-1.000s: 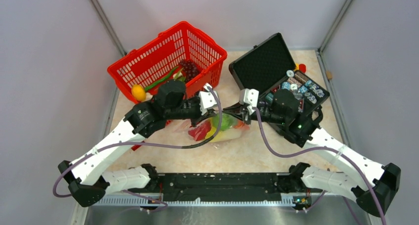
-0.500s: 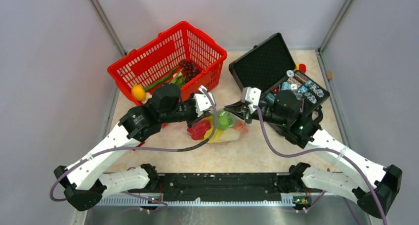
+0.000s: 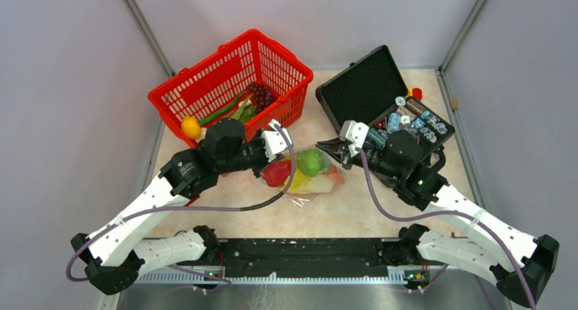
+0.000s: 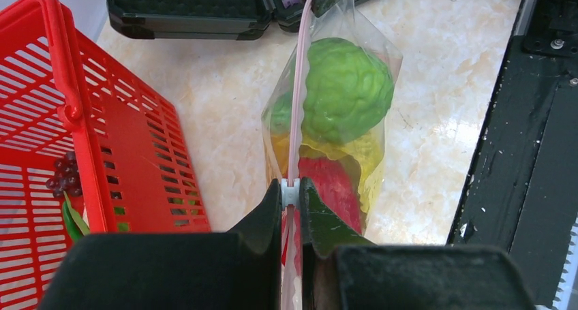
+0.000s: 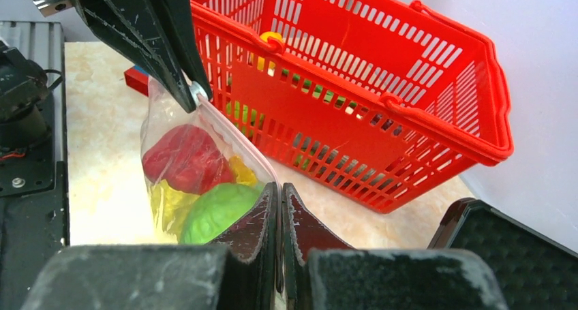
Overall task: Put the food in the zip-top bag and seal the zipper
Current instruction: Zip the zipper food storage bag at the center of the board.
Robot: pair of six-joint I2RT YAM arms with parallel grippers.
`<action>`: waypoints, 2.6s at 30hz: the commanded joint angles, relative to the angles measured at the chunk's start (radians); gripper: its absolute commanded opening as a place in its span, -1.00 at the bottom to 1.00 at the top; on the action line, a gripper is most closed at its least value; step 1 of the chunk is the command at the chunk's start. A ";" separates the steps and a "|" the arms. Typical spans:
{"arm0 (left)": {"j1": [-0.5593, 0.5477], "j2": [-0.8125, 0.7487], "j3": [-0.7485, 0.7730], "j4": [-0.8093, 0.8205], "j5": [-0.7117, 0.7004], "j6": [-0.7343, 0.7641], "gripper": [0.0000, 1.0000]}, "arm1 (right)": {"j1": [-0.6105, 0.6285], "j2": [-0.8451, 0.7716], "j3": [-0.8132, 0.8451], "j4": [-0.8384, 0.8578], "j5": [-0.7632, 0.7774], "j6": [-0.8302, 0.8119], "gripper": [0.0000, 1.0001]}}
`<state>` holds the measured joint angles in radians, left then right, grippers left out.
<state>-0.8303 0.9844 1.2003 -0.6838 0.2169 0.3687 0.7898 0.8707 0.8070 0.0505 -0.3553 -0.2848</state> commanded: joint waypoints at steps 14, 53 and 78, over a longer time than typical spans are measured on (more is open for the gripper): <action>0.010 0.016 0.051 0.088 0.128 0.002 -1.00 | -0.006 0.057 0.187 -0.130 -0.095 0.014 0.16; 0.011 0.008 0.046 0.105 0.140 -0.029 -1.00 | 0.100 0.337 0.477 -0.513 -0.172 -0.201 -0.71; 0.011 -0.074 -0.028 -0.127 -0.099 -0.042 -1.00 | 0.098 0.199 0.261 -0.271 0.102 -0.144 -1.00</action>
<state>-0.8242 0.9314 1.1648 -0.7048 0.2134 0.3550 0.8898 1.0821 1.0718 -0.2745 -0.3523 -0.4438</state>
